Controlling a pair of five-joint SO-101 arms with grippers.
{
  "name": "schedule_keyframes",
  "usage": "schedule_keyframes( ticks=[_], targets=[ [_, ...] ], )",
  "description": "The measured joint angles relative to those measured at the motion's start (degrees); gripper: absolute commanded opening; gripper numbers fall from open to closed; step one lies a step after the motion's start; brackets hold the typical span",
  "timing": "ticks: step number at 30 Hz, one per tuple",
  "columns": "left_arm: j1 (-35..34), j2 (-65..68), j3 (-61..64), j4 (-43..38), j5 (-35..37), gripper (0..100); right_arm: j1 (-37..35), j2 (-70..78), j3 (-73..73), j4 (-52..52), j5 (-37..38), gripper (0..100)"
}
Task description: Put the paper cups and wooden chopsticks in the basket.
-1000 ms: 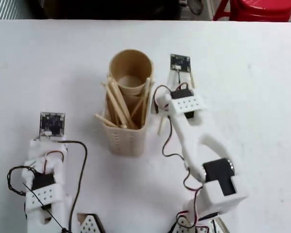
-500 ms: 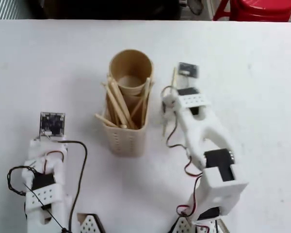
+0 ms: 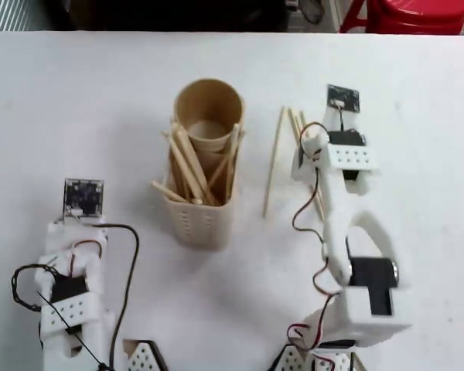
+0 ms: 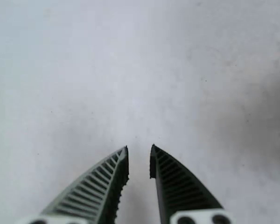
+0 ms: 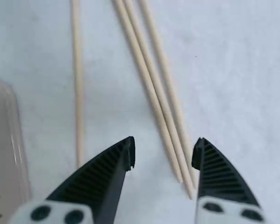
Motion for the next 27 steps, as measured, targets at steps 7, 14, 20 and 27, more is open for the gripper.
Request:
schedule_keyframes(
  ticks=[7,14,20,27],
  targets=[
    [0.0,0.0,0.0,0.0,0.0,10,4.0,-7.0,0.0,-0.3,23.8,20.8],
    [0.0,0.0,0.0,0.0,0.0,10,4.3,1.9,0.0,-2.4,33.1,20.7],
    [0.0,0.0,0.0,0.0,0.0,10,4.3,8.5,0.0,-6.9,33.7,20.6],
    [0.0,0.0,0.0,0.0,0.0,10,4.9,12.6,-0.1,-9.8,33.9,20.6]
  ],
)
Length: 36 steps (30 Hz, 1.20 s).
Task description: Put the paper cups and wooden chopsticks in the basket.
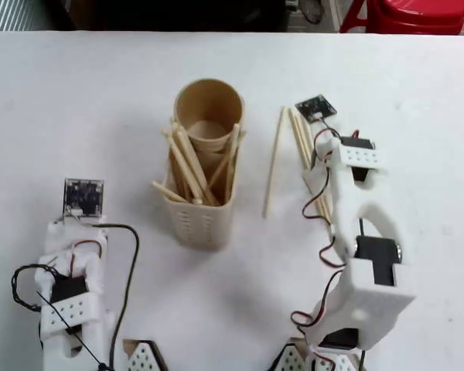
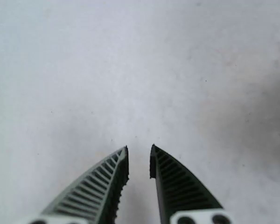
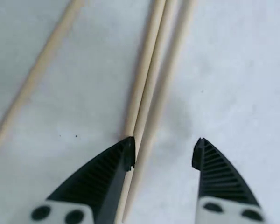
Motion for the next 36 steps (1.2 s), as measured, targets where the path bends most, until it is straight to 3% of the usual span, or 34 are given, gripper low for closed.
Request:
schedule_keyframes(
  ticks=[9,15,24,30,36],
  targets=[
    [0.0,0.0,0.0,0.0,0.0,10,1.6,4.8,-1.8,-2.5,0.0,19.2],
    [0.0,0.0,0.0,0.0,0.0,10,3.9,5.5,-3.2,-3.2,0.0,1.4],
    [0.0,0.0,0.0,0.0,0.0,10,3.0,5.2,-4.2,2.4,-0.2,1.6],
    [0.0,0.0,0.0,0.0,0.0,10,-2.0,-1.2,-3.8,9.1,-7.3,1.6],
    [0.0,0.0,0.0,0.0,0.0,10,-1.8,-15.9,2.5,9.7,-13.7,1.6]
  ],
)
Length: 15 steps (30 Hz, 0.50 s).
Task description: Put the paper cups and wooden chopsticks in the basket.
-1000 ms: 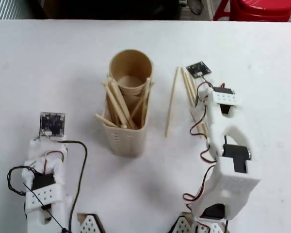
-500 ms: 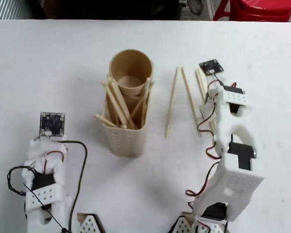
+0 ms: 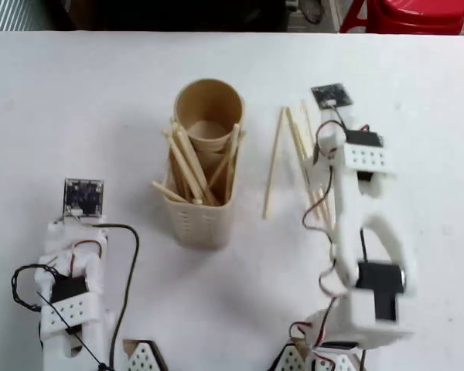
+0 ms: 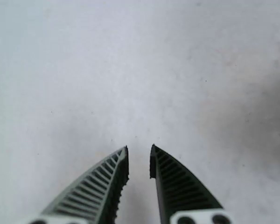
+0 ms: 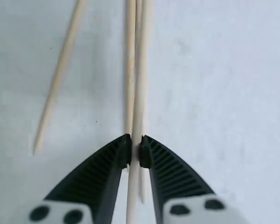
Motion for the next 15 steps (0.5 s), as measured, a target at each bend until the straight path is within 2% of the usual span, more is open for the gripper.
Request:
schedule_keyframes(
  ticks=[6,10,12,15],
  targets=[
    [0.0,0.0,0.0,0.0,0.0,10,-0.4,-19.4,12.8,-4.0,-1.1,1.6],
    [0.0,0.0,0.0,0.0,0.0,10,-1.1,-36.6,16.4,-5.6,-5.5,1.7],
    [0.0,0.0,0.0,0.0,0.0,10,-3.5,-46.3,16.4,-6.1,-7.6,1.8],
    [0.0,0.0,0.0,0.0,0.0,10,-10.7,-59.9,16.8,-8.4,-11.8,1.8]
  ],
)
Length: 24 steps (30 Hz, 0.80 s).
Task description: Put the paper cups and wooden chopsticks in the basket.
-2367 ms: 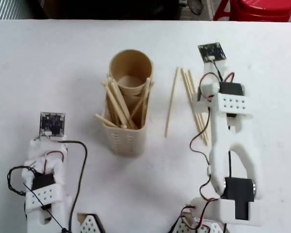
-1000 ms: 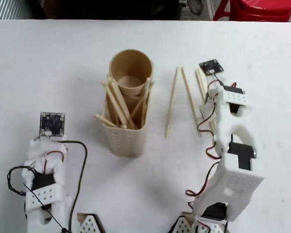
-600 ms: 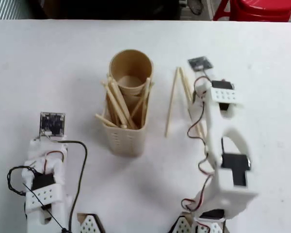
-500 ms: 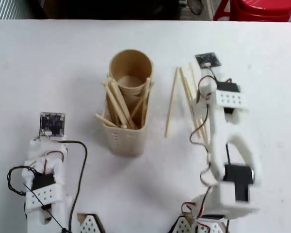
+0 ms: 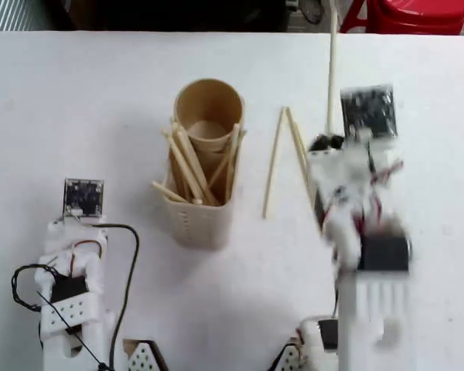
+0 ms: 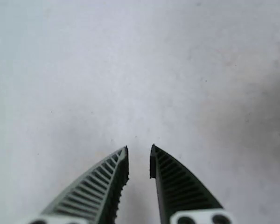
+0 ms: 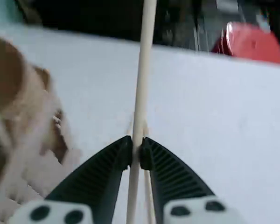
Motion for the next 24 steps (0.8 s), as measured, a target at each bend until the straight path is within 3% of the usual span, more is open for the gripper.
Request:
schedule_keyframes(
  ticks=[4,9,19,24],
  targets=[
    [0.0,0.0,0.0,0.0,0.0,10,-12.6,-11.5,0.4,-8.0,-3.2,1.8],
    [0.0,0.0,0.0,0.0,0.0,10,-26.5,-9.9,4.5,-24.0,-3.3,1.8],
    [0.0,0.0,0.0,0.0,0.0,10,-30.6,7.6,4.8,-32.8,-3.9,2.8],
    [0.0,0.0,0.0,0.0,0.0,10,-30.7,7.8,5.1,-32.8,-3.9,16.0]
  ],
)
